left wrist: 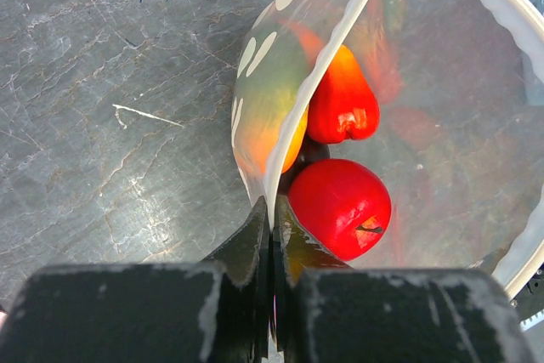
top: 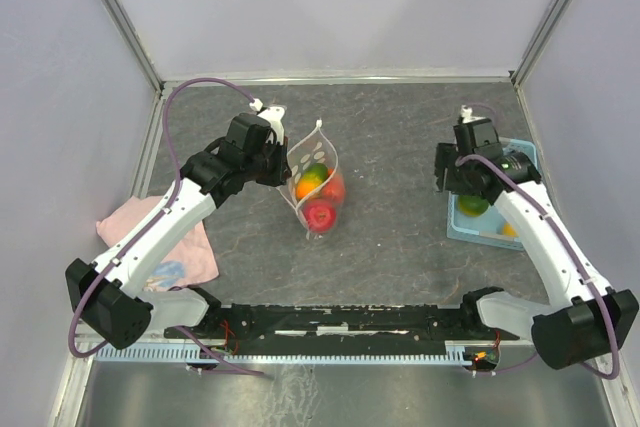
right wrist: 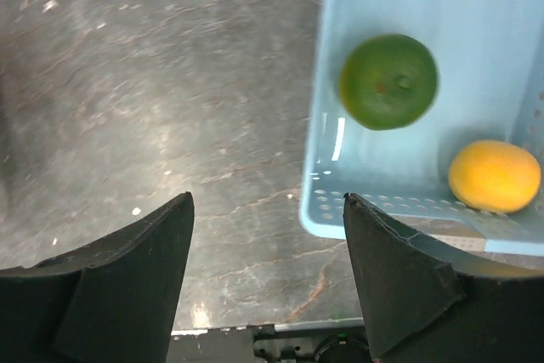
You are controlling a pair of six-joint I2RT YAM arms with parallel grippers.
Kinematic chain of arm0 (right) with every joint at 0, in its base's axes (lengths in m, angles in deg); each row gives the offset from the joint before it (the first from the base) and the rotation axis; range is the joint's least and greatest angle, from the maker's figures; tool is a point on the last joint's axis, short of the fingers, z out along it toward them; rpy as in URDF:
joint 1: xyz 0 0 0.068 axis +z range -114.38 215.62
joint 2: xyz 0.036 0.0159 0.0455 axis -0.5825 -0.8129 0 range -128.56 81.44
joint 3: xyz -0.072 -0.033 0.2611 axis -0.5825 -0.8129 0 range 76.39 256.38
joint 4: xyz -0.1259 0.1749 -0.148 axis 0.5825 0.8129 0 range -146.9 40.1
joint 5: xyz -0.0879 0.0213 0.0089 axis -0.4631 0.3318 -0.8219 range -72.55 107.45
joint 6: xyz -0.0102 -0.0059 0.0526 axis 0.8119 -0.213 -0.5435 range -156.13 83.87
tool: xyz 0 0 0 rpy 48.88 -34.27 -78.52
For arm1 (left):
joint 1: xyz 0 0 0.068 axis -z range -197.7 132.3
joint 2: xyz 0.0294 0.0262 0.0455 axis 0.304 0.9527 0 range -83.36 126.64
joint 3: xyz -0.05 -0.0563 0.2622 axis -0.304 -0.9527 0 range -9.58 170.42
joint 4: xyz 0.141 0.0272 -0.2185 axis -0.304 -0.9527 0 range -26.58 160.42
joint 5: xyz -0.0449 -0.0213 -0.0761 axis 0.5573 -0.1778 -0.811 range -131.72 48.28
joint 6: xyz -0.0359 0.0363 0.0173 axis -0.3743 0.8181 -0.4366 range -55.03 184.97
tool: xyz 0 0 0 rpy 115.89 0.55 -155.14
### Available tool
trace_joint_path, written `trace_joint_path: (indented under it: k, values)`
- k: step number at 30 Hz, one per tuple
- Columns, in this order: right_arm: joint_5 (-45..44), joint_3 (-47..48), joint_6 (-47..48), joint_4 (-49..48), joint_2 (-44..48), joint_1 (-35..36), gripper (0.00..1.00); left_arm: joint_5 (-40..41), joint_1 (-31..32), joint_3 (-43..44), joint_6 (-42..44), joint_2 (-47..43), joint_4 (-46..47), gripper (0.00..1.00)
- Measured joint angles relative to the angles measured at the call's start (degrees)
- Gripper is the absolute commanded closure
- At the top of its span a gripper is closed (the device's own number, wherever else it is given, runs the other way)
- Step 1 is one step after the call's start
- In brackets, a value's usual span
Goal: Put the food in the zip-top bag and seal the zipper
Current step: Pick up the fake fruit from the bin.
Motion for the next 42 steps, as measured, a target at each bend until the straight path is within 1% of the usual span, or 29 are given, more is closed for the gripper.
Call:
trace_joint_path:
  k: [3, 7, 12, 15, 17, 20, 28, 38, 40, 42]
  values:
    - [0.04, -2.8, -0.87, -1.33, 1.03, -6.45, 0.2, -0.02, 0.0, 0.0, 0.0, -0.07, 0.0, 0.97]
    - [1.9, -5.73, -2.75, -4.37, 0.87, -14.38, 0.13, -0.02, -0.04, 0.0, 0.0, -0.07, -0.02, 0.97]
    - [2.67, -9.31, -5.2, -9.22, 0.15, -21.24, 0.08, -0.02, -0.22, 0.0, 0.0, -0.09, 0.0, 0.97]
    - [3.87, -11.43, -6.32, -12.31, -1.46, -24.7, 0.01, -0.02, -0.26, 0.0, 0.0, -0.09, 0.0, 0.97]
    - [4.68, -12.55, -6.99, -14.36, -3.26, -26.4, 0.0, -0.02, -0.26, 0.0, 0.0, -0.09, 0.0, 0.97]
    - [4.76, -13.84, -7.48, -16.79, -6.29, -27.76, 0.01, -0.02, -0.31, 0.0, 0.0, -0.09, 0.0, 0.97]
    - [5.01, -14.64, -7.82, -21.88, -12.87, -28.22, 0.01, -0.02, -0.52, 0.0, 0.0, -0.09, 0.0, 0.97]
    - [7.52, -15.96, -8.02, -24.94, -19.19, -28.44, 0.1, -0.02, -0.63, 0.0, 0.0, -0.09, 0.0, 0.97]
    - [7.74, -16.41, -8.07, -25.11, -19.61, -28.44, 0.13, -0.04, -0.63, 0.0, 0.0, -0.09, 0.0, 0.97]
    - [7.93, -16.61, -8.0, -25.42, -19.74, -28.5, 0.19, -0.04, -0.63, 0.0, 0.0, -0.09, 0.0, 0.97]
